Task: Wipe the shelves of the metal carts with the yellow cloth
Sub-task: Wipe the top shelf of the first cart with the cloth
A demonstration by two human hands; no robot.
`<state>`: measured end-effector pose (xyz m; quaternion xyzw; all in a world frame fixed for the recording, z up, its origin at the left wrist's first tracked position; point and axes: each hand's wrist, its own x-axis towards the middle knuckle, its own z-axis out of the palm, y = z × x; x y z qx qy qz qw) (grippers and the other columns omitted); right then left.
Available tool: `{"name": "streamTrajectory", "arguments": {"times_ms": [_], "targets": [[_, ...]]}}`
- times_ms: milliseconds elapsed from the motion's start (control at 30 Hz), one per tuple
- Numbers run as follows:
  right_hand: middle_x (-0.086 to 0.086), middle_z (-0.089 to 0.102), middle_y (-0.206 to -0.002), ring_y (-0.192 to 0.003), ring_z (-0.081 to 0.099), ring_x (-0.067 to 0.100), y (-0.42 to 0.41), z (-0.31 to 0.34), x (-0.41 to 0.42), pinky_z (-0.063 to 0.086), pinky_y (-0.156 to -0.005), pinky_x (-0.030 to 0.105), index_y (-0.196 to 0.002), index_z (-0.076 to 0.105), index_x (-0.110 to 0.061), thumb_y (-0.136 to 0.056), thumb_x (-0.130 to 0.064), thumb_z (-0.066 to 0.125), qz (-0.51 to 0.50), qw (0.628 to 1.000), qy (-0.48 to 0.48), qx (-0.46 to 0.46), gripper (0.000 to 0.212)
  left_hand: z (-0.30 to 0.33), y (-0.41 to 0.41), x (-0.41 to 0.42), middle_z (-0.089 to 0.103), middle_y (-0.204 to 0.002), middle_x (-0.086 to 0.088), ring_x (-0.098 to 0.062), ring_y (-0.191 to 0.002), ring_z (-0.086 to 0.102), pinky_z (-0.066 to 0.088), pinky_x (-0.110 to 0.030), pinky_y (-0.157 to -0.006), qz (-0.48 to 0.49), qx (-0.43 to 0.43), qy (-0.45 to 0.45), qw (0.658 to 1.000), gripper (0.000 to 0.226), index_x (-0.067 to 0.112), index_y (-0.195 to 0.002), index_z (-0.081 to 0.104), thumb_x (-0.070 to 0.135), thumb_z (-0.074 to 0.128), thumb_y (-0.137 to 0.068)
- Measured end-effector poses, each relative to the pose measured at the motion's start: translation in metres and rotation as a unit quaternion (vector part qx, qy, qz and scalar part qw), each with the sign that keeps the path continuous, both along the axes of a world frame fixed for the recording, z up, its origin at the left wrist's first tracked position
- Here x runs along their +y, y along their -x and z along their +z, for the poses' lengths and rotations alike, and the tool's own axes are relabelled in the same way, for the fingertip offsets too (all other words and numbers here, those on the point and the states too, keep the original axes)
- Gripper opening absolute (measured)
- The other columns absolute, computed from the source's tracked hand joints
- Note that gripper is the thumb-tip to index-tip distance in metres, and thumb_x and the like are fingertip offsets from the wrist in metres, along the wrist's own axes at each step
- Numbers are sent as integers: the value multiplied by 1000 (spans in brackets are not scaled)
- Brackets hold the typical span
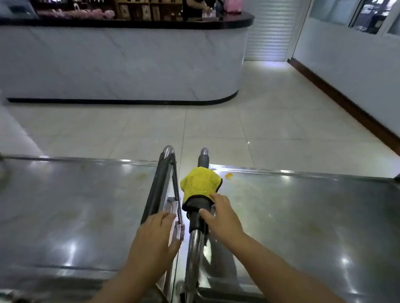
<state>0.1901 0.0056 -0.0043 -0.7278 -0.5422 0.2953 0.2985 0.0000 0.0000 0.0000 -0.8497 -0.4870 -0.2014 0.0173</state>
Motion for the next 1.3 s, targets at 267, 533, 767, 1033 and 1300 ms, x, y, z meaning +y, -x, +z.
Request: {"name": "streamTrajectory", "arguments": {"times_ms": [267,533,767,1033,1300], "targets": [[3,36,-126,-103,49,19,3,-19,37,46,-87,27,-143,36,-25,-83,-26,71,-66,990,11,125,69,-10,-2,13,67,-108,-1,-20,-96,67,56,-31,-72,37,21,60,997,68,17,-107,67,26,91,-45],[-5,58,-91,-86,55,14,-1,4,45,36,-63,4,-93,65,-17,-82,-12,69,-93,991,-56,79,13,2,-2,21,67,-108,-2,-21,-96,67,56,-33,-71,32,-8,71,997,61,17,-105,68,20,90,-49],[-3,69,-81,-80,65,13,4,65,24,54,-69,25,-80,69,-22,-77,-15,74,-122,970,-101,182,9,40,-26,40,52,-129,7,-16,-118,47,39,-28,-93,-41,-149,133,979,63,27,-133,45,30,74,-78],[1,70,-90,-83,67,9,-1,124,-22,52,-74,19,-96,68,-22,-79,0,71,-86,958,-121,246,29,89,-46,38,62,-91,16,-4,-88,58,51,-34,-81,-100,-329,225,912,17,29,-99,64,17,57,-91],[-2,71,-80,-75,66,3,-1,141,-55,51,-70,15,-87,69,-13,-80,7,67,-182,945,-172,213,21,102,-59,34,57,-75,4,-15,-72,54,43,-26,-61,-107,-373,287,876,24,27,-78,51,15,45,-97]]}}
